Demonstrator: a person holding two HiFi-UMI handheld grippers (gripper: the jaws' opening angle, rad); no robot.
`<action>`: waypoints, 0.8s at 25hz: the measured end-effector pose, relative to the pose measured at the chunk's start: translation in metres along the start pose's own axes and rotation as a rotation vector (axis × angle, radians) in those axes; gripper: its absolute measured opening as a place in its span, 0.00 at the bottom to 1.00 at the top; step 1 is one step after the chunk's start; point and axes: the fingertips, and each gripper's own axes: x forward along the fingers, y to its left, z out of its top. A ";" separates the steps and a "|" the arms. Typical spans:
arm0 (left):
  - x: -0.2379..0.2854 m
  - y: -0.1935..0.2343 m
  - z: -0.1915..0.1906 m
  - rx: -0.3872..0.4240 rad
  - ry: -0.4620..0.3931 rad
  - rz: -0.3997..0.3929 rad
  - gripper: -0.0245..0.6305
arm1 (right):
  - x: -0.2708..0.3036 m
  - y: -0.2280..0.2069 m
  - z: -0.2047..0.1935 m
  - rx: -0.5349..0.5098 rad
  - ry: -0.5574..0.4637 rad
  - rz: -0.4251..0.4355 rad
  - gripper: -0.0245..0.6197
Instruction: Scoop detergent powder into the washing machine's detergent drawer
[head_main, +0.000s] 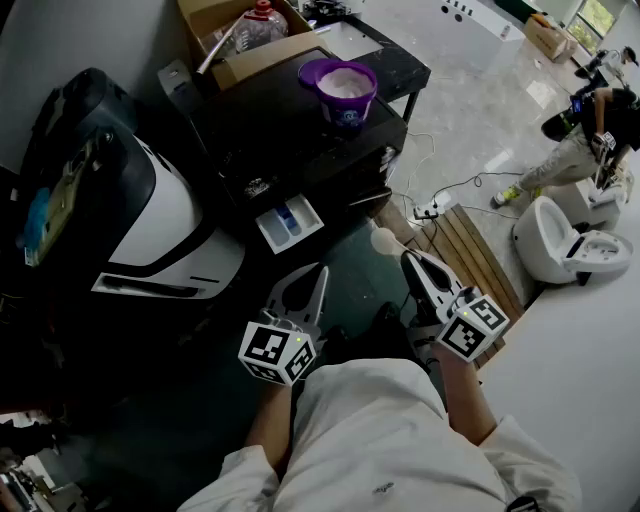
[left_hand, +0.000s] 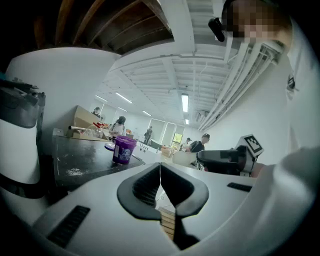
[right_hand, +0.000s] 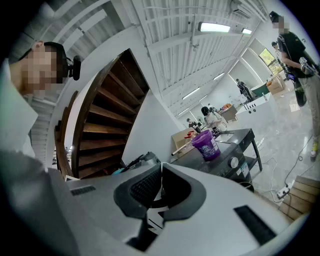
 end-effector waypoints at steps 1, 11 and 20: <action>-0.002 0.001 0.000 0.000 0.000 0.001 0.07 | 0.000 0.002 -0.001 -0.001 -0.001 0.000 0.05; -0.012 0.004 -0.005 0.001 0.014 -0.003 0.07 | -0.001 0.010 -0.010 -0.002 -0.008 -0.016 0.05; -0.004 0.006 -0.010 -0.001 0.037 -0.008 0.07 | 0.002 0.007 -0.010 0.007 -0.004 -0.007 0.06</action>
